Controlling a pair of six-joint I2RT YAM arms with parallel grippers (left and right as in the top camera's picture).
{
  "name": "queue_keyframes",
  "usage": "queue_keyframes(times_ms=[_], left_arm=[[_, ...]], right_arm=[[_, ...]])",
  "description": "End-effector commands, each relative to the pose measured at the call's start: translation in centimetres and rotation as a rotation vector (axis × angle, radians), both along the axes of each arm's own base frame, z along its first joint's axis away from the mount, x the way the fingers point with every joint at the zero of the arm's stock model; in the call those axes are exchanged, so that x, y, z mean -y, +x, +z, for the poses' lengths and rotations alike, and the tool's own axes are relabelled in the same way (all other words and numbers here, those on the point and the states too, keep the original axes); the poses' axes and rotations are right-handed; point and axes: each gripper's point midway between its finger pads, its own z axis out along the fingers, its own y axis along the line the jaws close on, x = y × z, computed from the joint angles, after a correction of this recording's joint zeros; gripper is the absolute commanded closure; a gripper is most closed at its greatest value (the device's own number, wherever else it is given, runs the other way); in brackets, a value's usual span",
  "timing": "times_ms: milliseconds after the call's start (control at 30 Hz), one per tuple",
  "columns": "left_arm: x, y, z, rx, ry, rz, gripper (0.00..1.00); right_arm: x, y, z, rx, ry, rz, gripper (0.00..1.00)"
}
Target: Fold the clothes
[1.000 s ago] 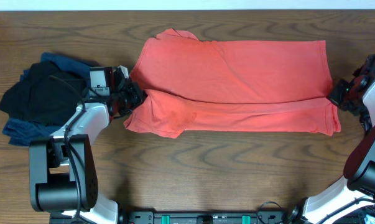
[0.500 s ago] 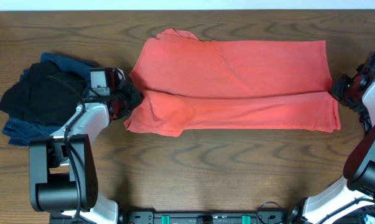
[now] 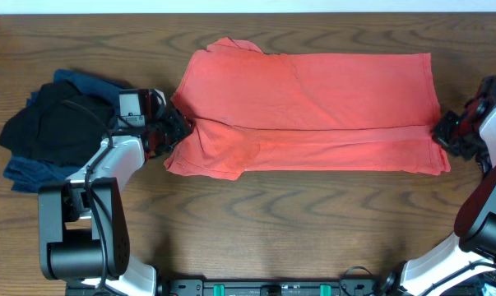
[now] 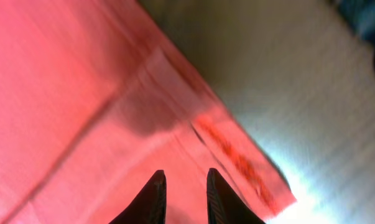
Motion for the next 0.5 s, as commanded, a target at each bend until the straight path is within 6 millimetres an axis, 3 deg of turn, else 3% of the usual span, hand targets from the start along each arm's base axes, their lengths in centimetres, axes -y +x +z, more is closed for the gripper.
queue_keyframes(times_ms=[0, 133, 200, 300, 467], left_arm=[[0.1, -0.5, 0.6, -0.013, -0.010, -0.018, 0.50], [0.2, -2.3, -0.4, -0.082, 0.008, -0.055, 0.49], [0.2, -2.9, -0.7, -0.097, 0.019, -0.080, 0.40], [0.3, -3.7, -1.2, -0.113, 0.034, -0.115, 0.39], [0.2, -4.3, -1.5, -0.139, 0.042, -0.121, 0.39]], right_arm=[[-0.8, -1.5, -1.0, -0.061, 0.020, 0.026, 0.79], [-1.6, -3.6, -2.9, -0.118, 0.039, 0.032, 0.78], [-1.9, -4.1, -4.0, -0.119, 0.040, 0.033, 0.78], [-2.4, -5.2, -5.3, -0.132, 0.046, 0.033, 0.79], [-2.2, -8.5, -6.4, -0.248, 0.010, -0.017, 0.93]])
